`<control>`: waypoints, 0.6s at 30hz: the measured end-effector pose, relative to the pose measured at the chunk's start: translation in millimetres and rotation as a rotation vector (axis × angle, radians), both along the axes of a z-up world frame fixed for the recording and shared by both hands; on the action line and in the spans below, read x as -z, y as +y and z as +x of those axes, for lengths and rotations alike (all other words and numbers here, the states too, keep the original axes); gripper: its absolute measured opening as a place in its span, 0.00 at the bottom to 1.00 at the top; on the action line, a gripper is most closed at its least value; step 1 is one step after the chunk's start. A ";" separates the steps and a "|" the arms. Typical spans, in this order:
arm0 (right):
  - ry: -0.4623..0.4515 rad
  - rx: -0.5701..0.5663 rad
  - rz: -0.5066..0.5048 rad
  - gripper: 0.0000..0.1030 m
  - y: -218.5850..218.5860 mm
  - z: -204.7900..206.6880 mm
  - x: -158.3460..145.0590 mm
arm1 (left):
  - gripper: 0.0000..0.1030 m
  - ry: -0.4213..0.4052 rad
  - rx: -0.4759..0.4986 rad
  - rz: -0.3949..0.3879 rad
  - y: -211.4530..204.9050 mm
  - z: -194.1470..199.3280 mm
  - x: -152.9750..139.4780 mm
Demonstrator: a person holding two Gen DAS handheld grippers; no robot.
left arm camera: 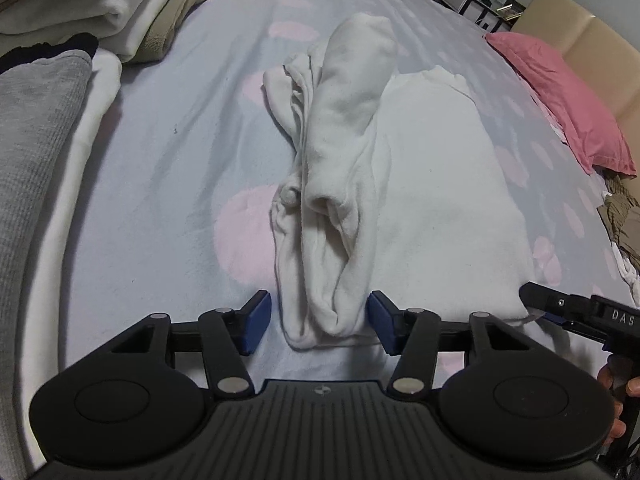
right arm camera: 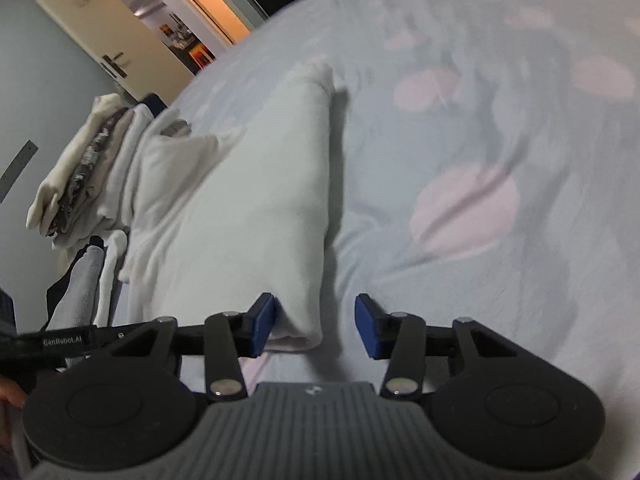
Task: Fold clothes
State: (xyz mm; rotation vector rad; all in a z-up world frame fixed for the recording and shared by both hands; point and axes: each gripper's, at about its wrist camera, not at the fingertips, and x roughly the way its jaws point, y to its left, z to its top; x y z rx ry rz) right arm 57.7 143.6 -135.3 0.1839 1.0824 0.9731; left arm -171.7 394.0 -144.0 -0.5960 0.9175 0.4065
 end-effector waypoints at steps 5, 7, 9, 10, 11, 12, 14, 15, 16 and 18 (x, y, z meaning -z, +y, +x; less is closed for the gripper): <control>0.052 0.003 0.024 0.44 14.9 6.4 9.5 | 0.49 -0.025 0.009 0.029 -0.1 3.8 3.7; 0.058 0.002 0.026 0.36 20.5 6.7 11.8 | 0.41 -0.030 0.021 0.056 -2.5 6.3 2.4; 0.073 -0.001 0.033 0.26 21.1 7.4 13.0 | 0.28 -0.042 0.025 0.056 -3.3 8.0 0.2; 0.075 0.002 0.034 0.23 21.4 7.2 11.7 | 0.20 -0.049 0.029 0.048 -2.8 9.1 -1.5; 0.076 0.005 0.034 0.19 21.8 6.7 9.8 | 0.18 -0.047 0.030 0.042 -3.1 10.5 -3.6; 0.077 0.009 0.034 0.18 22.2 6.3 8.0 | 0.16 -0.042 0.031 0.043 -3.8 11.5 -5.1; 0.060 0.007 0.024 0.16 23.5 4.0 0.4 | 0.14 -0.022 0.032 0.048 -6.1 14.2 -9.7; 0.050 0.005 0.019 0.16 23.7 3.1 -4.5 | 0.14 -0.015 0.030 0.049 -7.0 14.5 -12.3; 0.046 0.003 0.016 0.16 22.9 3.0 -9.1 | 0.14 -0.014 0.028 0.045 -8.0 14.1 -15.2; 0.057 0.002 0.008 0.15 20.2 4.6 -18.8 | 0.13 -0.020 0.028 0.035 -11.3 12.3 -23.6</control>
